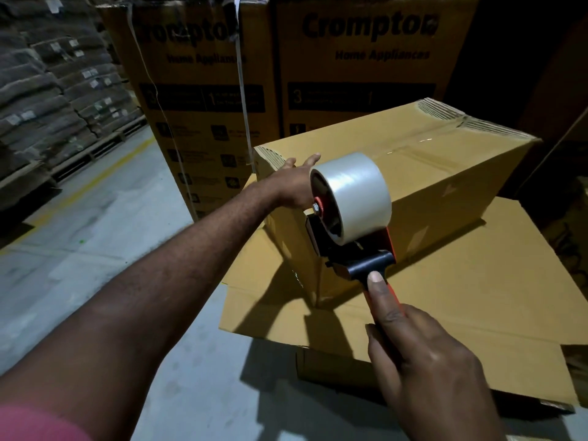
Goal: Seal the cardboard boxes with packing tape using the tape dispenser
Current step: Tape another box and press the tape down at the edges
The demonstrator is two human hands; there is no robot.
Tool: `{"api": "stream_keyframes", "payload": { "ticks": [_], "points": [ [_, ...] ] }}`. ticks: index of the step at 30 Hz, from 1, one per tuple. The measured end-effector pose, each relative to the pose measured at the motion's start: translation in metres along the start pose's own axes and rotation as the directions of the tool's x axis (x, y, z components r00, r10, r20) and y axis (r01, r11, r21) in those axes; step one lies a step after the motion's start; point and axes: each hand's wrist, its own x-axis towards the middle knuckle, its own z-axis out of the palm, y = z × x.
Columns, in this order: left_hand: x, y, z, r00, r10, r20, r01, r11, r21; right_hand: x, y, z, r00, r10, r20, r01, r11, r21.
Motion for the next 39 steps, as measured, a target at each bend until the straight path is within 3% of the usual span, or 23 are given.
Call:
{"api": "stream_keyframes", "payload": {
  "ticks": [3,5,8,10,11,14,17,20,23,26,28,31,35,39],
  "points": [
    [0.012,-0.013,0.013,1.0,0.023,0.017,-0.022,0.998,-0.06,-0.011,0.006,0.014,0.997,-0.072,0.013,0.072,0.997,0.005],
    [0.016,-0.013,0.016,0.992,0.074,-0.107,-0.084,0.992,-0.095,-0.015,0.012,0.016,0.995,-0.095,-0.039,0.094,0.995,-0.027],
    [0.011,-0.006,0.036,0.96,-0.025,-0.278,-0.089,0.917,-0.39,-0.017,0.013,0.018,0.998,-0.041,-0.042,0.041,0.999,-0.008],
    [0.008,-0.006,0.055,0.955,-0.011,-0.297,-0.164,0.814,-0.556,-0.017,0.013,0.022,1.0,0.012,-0.014,-0.012,1.0,0.027],
    [0.008,-0.008,0.062,0.949,-0.015,-0.315,-0.183,0.788,-0.589,-0.017,0.011,0.025,0.999,0.03,0.017,-0.031,0.998,0.058],
    [0.019,-0.02,0.066,0.944,-0.188,-0.271,-0.055,0.721,-0.691,-0.013,0.002,0.038,0.998,0.052,-0.017,-0.05,0.993,0.106],
    [0.023,-0.02,0.057,0.927,-0.228,-0.298,-0.069,0.676,-0.734,0.0,-0.012,0.052,0.994,0.099,-0.052,-0.09,0.985,0.148],
    [0.023,-0.027,0.041,0.9,-0.372,-0.226,-0.018,0.486,-0.874,0.019,-0.027,0.065,0.994,0.102,-0.039,-0.095,0.985,0.146],
    [0.025,-0.049,0.028,0.947,-0.279,-0.156,-0.068,0.301,-0.951,0.038,-0.038,0.075,0.995,0.088,-0.041,-0.084,0.992,0.095],
    [0.048,-0.084,0.029,0.971,-0.206,-0.121,-0.047,0.332,-0.942,0.048,-0.046,0.08,0.995,0.1,-0.029,-0.098,0.992,0.076],
    [0.035,-0.078,0.02,0.977,-0.151,-0.15,-0.068,0.444,-0.893,0.046,-0.047,0.08,0.995,0.092,-0.028,-0.089,0.993,0.077],
    [0.017,-0.063,0.013,0.994,0.005,-0.108,-0.094,0.524,-0.846,0.041,-0.042,0.078,0.995,0.104,-0.002,-0.103,0.987,0.126],
    [0.017,-0.061,0.022,0.995,0.036,-0.097,-0.1,0.57,-0.815,0.03,-0.034,0.081,0.992,0.122,0.01,-0.122,0.985,0.125],
    [0.024,-0.064,0.031,0.998,-0.017,-0.056,-0.028,0.694,-0.719,0.012,-0.029,0.09,0.993,0.117,-0.011,-0.115,0.986,0.117]
  ]
}}
